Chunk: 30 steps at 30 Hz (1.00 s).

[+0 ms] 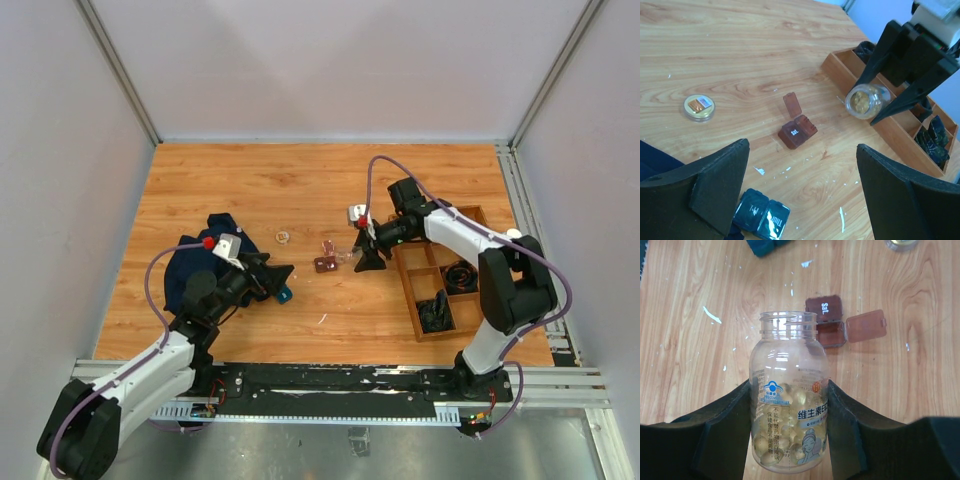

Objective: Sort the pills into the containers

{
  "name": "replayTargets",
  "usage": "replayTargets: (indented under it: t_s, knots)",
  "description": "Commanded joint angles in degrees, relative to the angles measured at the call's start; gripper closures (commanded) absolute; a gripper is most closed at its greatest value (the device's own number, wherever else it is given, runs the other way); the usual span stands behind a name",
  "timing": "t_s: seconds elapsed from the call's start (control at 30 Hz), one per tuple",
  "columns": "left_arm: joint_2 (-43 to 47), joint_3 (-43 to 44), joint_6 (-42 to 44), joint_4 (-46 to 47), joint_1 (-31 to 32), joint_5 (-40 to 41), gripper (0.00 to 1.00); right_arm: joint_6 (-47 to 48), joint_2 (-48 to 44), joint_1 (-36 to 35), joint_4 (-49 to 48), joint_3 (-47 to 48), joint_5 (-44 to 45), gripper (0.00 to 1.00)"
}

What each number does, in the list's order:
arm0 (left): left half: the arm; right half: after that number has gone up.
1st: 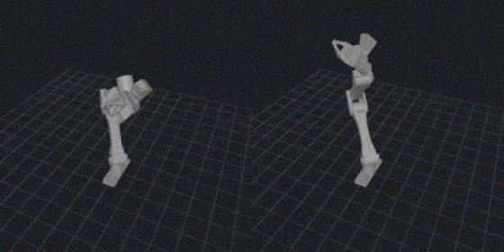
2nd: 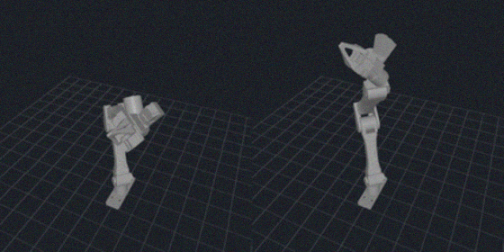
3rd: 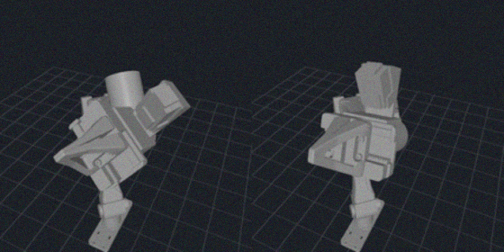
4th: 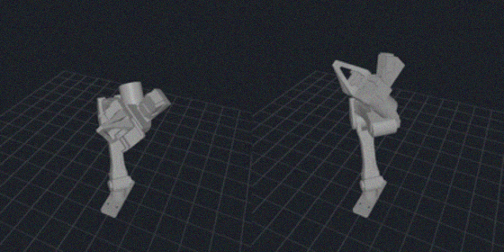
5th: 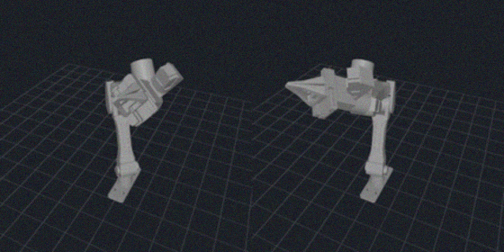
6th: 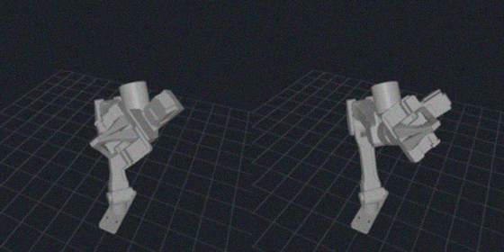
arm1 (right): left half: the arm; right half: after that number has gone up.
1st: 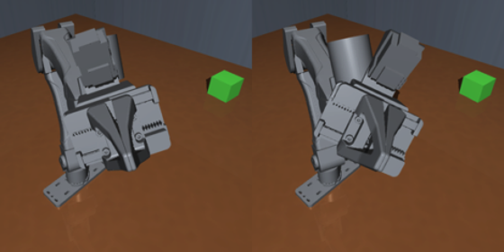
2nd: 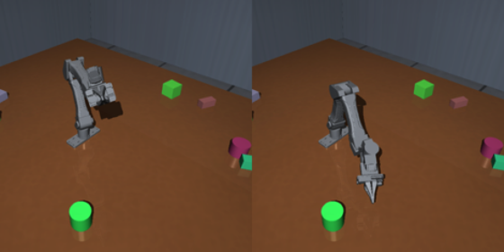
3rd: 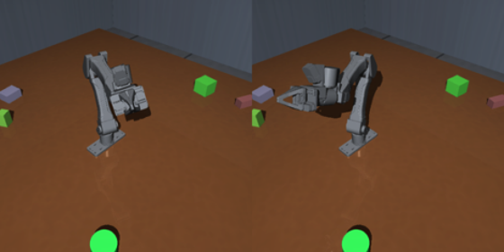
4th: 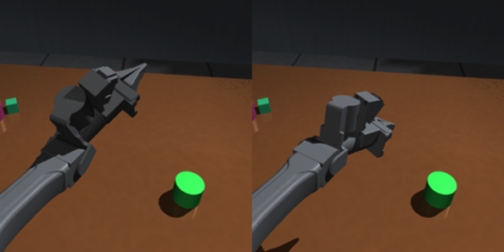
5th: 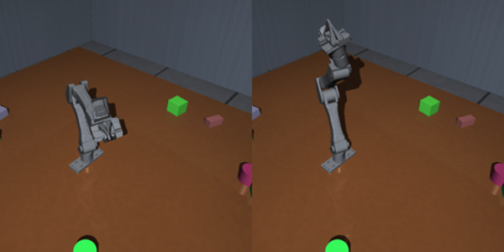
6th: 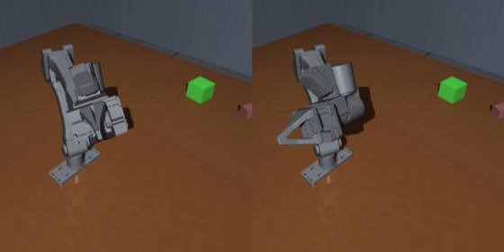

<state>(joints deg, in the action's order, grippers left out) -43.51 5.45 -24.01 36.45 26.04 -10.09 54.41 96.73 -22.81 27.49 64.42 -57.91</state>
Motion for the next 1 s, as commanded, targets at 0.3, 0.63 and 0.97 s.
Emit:
replayTargets:
  t_s: [0.3,0.63,0.97]
  knots:
    - [0.6,-1.3,0.6,2.9,-0.3,2.2,0.08,1.9,6.0,-2.4,4.4,5.2,6.5,0.95]
    - [0.1,-1.8,0.7,3.3,-0.3,2.6,0.08,0.3,8.4,-4.0,4.8,7.6,13.3,0.96]
    - [-1.8,-2.0,0.9,4.2,-0.3,2.9,0.07,-0.2,8.9,-6.3,6.5,9.3,18.1,0.96]
